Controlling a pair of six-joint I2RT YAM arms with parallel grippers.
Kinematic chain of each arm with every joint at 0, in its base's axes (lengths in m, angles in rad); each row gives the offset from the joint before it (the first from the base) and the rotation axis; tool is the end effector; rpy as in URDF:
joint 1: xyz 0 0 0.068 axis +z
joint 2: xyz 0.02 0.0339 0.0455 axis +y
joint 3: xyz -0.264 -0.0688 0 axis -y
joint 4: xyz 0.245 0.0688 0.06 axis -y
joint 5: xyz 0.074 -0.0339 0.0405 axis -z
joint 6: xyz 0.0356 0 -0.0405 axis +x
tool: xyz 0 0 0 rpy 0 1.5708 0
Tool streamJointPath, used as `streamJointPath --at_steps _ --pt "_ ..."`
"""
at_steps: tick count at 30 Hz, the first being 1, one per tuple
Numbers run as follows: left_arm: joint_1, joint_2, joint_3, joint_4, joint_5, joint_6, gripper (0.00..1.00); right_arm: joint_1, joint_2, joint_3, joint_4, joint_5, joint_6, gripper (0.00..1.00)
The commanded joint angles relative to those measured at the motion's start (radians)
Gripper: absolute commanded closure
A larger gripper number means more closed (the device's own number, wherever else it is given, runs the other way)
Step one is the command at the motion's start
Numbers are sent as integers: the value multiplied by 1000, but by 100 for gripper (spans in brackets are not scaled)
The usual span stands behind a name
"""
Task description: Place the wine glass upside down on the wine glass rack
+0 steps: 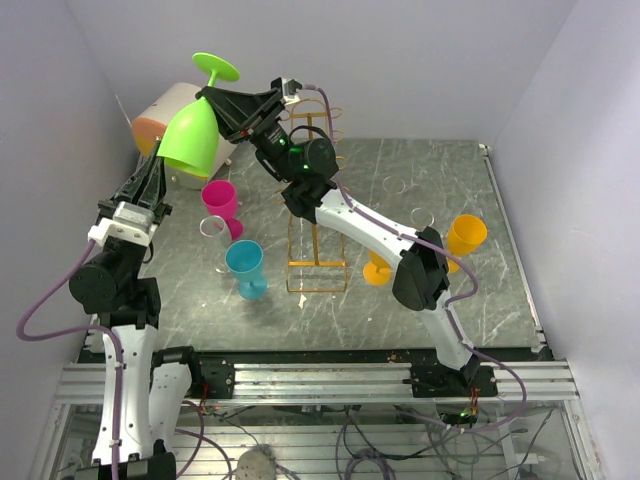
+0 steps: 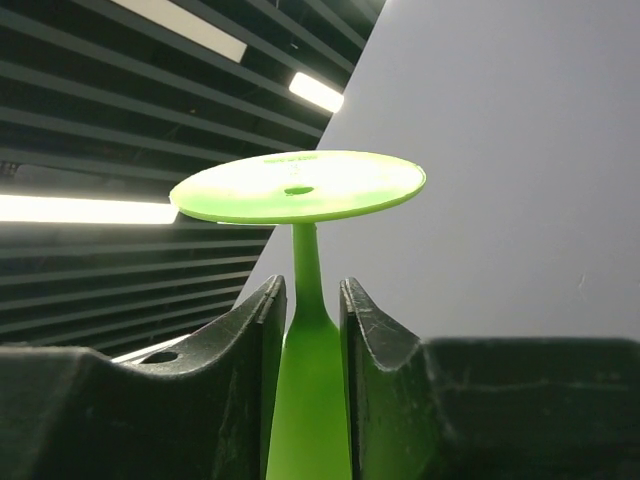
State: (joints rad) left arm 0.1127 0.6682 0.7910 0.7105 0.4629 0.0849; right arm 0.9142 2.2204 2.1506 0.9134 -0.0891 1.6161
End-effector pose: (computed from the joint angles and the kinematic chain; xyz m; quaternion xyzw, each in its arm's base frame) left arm 0.1208 -0.0023 0.4450 0.2091 0.3538 0.0073 0.9116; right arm 0.3033 0.3988 0.4483 0.0831 0.3479 0.8952 0.2659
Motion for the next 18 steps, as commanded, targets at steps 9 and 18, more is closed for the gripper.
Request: streamJointPath --at_steps 9,18 --pt "-13 -2 -19 -17 -25 -7 93 37 44 14 36 -27 -7 100" --pt "-13 -18 47 -182 -33 -72 79 23 -15 -29 10 -35 -55 100"
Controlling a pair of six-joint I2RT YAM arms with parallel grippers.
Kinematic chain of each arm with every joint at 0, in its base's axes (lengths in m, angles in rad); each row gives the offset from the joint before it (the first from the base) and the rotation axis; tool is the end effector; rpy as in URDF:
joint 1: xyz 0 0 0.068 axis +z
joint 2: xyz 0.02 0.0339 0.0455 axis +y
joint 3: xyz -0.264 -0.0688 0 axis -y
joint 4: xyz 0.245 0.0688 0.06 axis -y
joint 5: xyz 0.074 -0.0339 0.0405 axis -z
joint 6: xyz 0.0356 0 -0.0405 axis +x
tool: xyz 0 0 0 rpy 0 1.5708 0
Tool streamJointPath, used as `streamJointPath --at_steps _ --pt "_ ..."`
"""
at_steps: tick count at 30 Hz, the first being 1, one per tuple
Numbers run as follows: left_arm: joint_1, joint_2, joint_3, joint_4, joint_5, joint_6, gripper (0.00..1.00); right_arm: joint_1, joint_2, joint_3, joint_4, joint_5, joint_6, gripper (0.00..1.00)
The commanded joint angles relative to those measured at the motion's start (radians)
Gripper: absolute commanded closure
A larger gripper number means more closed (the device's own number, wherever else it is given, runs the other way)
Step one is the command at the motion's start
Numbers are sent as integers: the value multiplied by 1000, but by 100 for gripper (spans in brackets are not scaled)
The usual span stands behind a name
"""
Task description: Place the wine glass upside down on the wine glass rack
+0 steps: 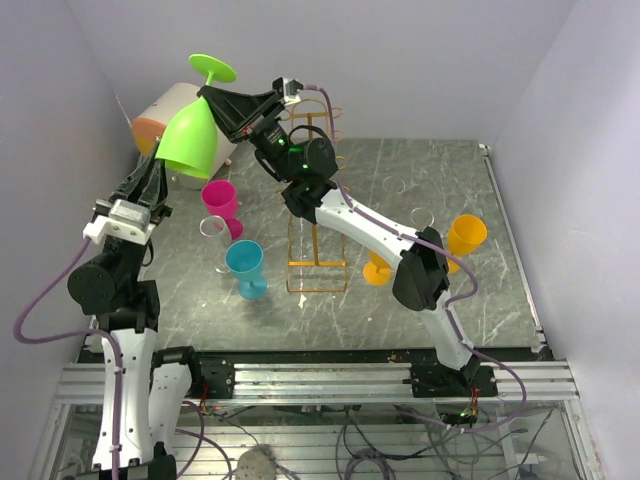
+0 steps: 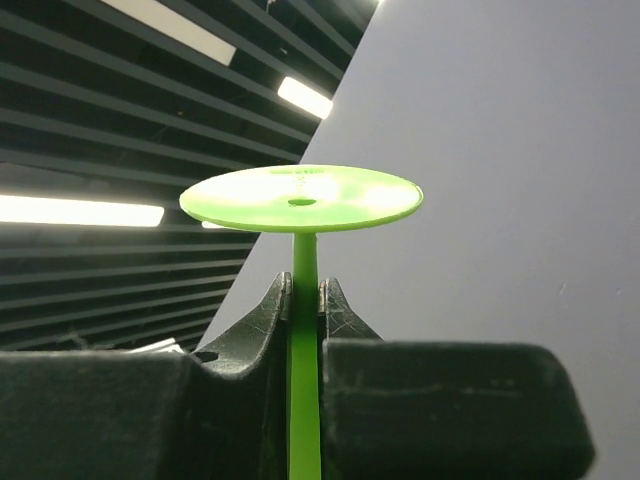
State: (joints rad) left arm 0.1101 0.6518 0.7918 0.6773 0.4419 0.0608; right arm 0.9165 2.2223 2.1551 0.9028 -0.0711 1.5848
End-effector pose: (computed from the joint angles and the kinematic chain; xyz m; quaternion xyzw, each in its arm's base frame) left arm 0.1180 -0.0023 0.4447 0.1949 0.3639 -0.0029 0.9108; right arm 0.3035 0.3999 0.4481 0.0865 0.3502 0.8892 0.2814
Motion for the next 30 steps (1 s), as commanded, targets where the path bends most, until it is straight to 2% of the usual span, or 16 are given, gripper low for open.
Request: streamJointPath --at_steps 1,3,6,9,14,17,19,21,24,28,30 --pt "-11 -2 72 -207 -9 -62 74 16 -29 -39 11 -54 -41 100" --pt "-11 -3 136 -335 19 -85 54 5 -59 -45 -40 -61 -90 100" --pt "-10 -4 259 -587 85 -80 27 -6 -125 -36 -208 -43 -230 100" --pt "-11 -2 382 -844 125 -24 14 -6 -186 -19 -337 8 -379 100" --pt "-11 15 569 -1153 163 70 12 -7 -261 13 -437 63 -554 100" --pt "-11 9 655 -1246 167 121 12 -8 -271 29 -443 40 -596 100" --pt "-11 -3 668 -1286 139 188 14 -13 -285 46 -486 31 -681 100" --pt "-11 -25 614 -1228 10 190 15 -37 -331 10 -537 66 -767 100" --pt "-12 -6 561 -1187 -235 167 14 -153 -394 -15 -664 72 -843 100" --pt "-12 43 523 -1178 -370 158 15 -343 -490 -69 -784 76 -951 100" --pt "-13 59 492 -1167 -385 149 16 -427 -530 -78 -836 100 -1035 100"
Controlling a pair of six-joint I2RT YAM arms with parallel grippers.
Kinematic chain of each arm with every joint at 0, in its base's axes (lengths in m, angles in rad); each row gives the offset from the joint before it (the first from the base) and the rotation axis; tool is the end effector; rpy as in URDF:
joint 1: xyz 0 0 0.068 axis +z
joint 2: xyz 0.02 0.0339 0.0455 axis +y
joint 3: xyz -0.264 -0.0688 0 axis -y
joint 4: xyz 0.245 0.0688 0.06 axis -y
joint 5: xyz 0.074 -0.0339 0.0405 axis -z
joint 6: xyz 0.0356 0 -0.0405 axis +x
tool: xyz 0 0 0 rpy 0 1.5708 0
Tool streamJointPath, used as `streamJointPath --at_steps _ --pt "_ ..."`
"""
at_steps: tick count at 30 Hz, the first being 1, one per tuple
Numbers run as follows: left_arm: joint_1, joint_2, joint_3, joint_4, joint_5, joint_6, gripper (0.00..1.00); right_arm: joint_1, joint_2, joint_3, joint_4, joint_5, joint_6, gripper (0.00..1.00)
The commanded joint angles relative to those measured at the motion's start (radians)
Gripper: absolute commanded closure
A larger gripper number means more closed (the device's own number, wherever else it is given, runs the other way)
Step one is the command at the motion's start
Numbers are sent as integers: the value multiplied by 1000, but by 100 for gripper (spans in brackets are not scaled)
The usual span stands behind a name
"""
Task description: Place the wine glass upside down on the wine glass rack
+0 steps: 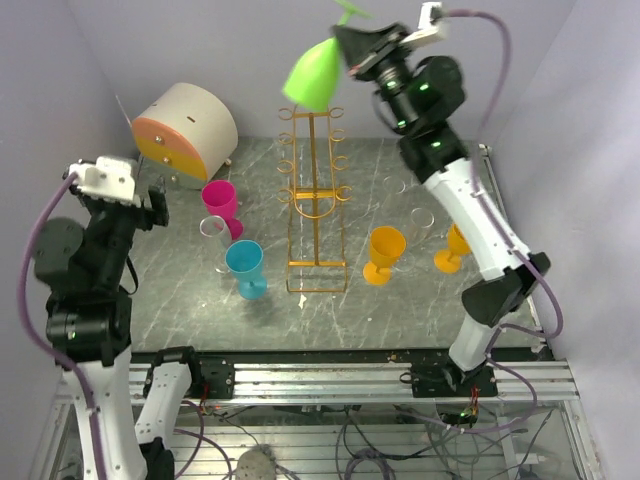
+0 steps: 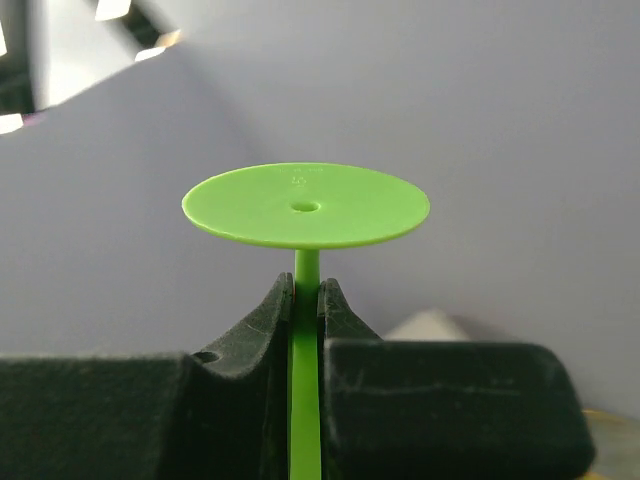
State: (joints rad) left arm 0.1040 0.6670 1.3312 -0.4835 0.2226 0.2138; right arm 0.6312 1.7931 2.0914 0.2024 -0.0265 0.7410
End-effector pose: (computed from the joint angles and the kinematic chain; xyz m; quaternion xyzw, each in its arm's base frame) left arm 0.0759 0.0000 0.4946 0.1201 0.6308 0.0505 0.7649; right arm 0.3150 0.2314 0.5530 0.0166 0.5097 0.5502 0.6613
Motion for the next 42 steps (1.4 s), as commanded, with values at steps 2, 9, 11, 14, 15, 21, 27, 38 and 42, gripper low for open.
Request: streamJointPath --at_steps 2,9,11,14,15,21,27,38,42 --pt "-6 51 -82 9 -184 -12 16 -224 -142 -48 -162 74 -273 100" --pt "-2 144 -81 -103 -261 50 12 -382 -225 -338 -44 -7 -572 100" --pt "0 188 -55 -146 -302 73 12 -391 -221 -412 22 -49 -660 100" --pt "0 276 5 -210 -331 93 10 -397 -191 -442 53 -73 -707 100" --pt "0 316 31 -243 -322 93 9 -401 -181 -452 67 -89 -717 100" --pt "0 554 214 -446 -129 28 18 -410 -113 -505 175 -278 -805 100" --pt "19 611 240 -462 41 15 17 -413 -74 -542 224 -470 -870 100" --pt "22 703 250 -512 62 64 16 -421 25 -541 307 -747 -891 100" --pt "27 726 247 -523 80 69 16 -440 71 -504 339 -806 -817 100"
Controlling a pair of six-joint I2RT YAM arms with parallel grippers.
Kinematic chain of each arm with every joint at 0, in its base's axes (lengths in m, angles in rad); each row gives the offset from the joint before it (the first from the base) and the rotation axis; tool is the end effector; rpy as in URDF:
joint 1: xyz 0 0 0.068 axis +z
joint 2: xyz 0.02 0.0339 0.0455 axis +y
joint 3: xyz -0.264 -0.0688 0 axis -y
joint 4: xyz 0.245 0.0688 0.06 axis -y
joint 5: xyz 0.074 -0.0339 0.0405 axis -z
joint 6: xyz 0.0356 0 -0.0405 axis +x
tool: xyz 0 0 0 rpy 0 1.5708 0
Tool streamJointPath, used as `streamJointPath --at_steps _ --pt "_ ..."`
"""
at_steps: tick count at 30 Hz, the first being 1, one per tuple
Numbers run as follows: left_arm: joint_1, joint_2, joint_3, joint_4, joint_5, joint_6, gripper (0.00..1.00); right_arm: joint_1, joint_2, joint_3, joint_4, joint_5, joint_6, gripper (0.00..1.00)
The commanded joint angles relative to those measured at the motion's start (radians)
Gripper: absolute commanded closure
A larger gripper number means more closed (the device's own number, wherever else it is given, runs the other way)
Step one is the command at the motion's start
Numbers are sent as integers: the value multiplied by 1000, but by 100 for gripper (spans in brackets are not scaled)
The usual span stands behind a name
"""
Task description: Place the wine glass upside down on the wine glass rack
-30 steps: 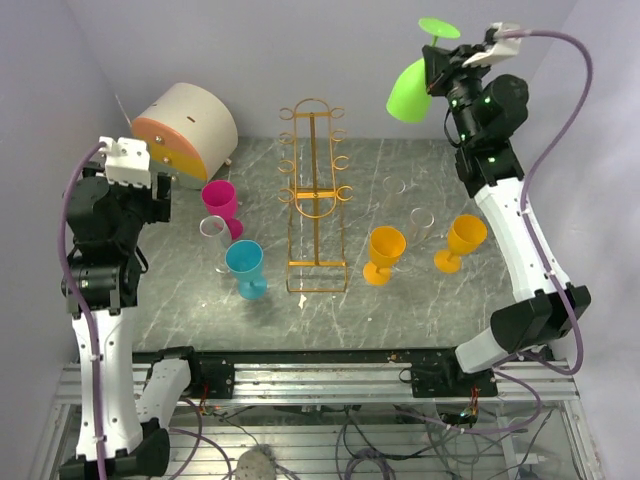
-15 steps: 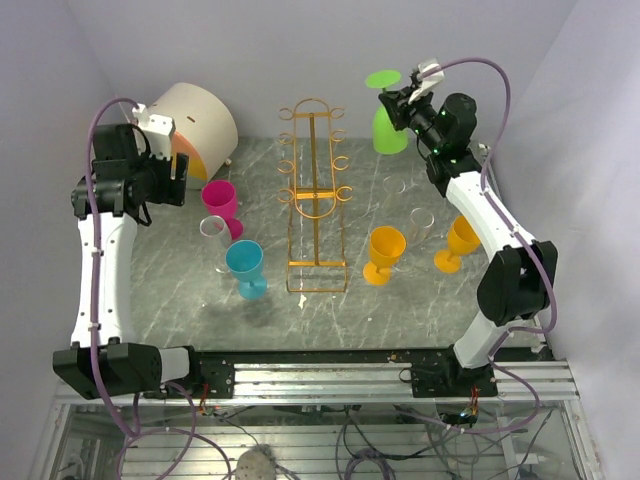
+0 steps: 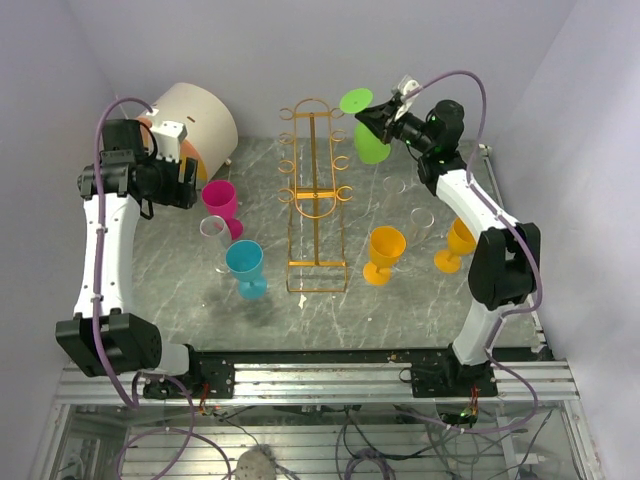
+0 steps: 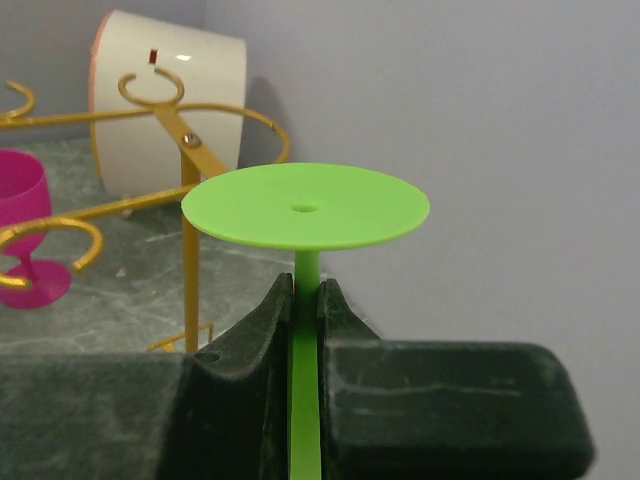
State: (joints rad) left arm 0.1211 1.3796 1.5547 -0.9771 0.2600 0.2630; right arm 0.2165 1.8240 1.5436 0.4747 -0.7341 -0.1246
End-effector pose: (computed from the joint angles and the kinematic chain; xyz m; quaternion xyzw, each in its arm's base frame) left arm 0.2751 0.0243 0.3965 0.1137 0.9134 -0.0470 0.3879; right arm 0.4214 0.1171 0.3783 -0.3738 0.5372 0.2608 0.7097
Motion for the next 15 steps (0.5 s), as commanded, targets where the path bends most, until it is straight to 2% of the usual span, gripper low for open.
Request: streamJointPath --at_steps 1,15 --pt "11 19 25 -31 43 18 16 -26 48 51 71 -100 57 100" --pt "17 48 6 -14 16 12 16 -23 97 84 142 -175 127 100"
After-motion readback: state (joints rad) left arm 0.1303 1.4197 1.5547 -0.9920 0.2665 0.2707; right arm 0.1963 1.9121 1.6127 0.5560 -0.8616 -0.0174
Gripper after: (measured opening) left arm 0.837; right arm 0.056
